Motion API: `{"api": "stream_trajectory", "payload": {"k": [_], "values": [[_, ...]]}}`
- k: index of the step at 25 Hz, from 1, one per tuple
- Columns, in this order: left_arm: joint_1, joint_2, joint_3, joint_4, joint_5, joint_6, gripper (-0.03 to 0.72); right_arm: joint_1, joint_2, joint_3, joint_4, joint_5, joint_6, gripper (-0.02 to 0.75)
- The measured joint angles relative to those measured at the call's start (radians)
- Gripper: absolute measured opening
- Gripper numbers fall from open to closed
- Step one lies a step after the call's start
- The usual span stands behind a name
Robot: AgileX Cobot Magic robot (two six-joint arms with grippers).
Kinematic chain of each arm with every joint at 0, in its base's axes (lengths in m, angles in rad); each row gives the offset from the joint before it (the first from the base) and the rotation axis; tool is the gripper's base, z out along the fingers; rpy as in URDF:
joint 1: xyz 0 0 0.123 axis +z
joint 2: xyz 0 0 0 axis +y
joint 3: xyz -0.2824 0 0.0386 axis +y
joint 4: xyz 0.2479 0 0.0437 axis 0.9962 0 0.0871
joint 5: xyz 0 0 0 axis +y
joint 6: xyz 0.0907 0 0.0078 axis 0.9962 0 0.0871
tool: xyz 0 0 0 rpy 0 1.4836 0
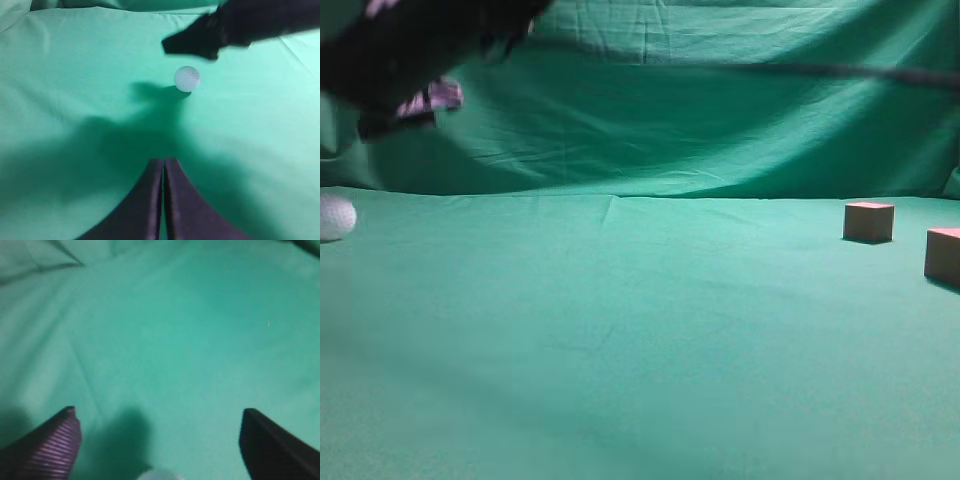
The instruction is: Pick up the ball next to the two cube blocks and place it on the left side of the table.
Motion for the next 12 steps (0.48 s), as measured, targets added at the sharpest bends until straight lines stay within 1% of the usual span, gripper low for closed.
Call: {"api": "stream_trajectory", "payload": {"k": [2, 3, 4, 6, 9, 11, 12], "values": [[0.000, 0.000, 0.000, 0.000, 0.000, 0.000, 0.000, -0.023, -0.077, 0.000, -0.031, 0.125, 0.025, 0.494], [0.000, 0.000, 0.000, 0.000, 0.000, 0.000, 0.000, -0.038, -0.114, 0.000, -0.066, 0.192, 0.055, 0.411], [0.000, 0.000, 0.000, 0.000, 0.000, 0.000, 0.000, -0.049, -0.159, 0.000, -0.106, 0.283, 0.099, 0.309], [0.000, 0.000, 0.000, 0.000, 0.000, 0.000, 0.000, -0.074, -0.253, -0.002, -0.230, 0.455, 0.224, 0.115], [0.000, 0.000, 0.000, 0.000, 0.000, 0.000, 0.000, -0.091, -0.374, -0.004, -0.440, 0.705, 0.487, 0.000], [0.000, 0.000, 0.000, 0.000, 0.000, 0.000, 0.000, -0.092, -0.442, -0.004, -0.562, 0.821, 0.627, 0.000], [0.000, 0.000, 0.000, 0.000, 0.000, 0.000, 0.000, -0.092, -0.477, -0.004, -0.613, 0.853, 0.676, 0.000]]}}
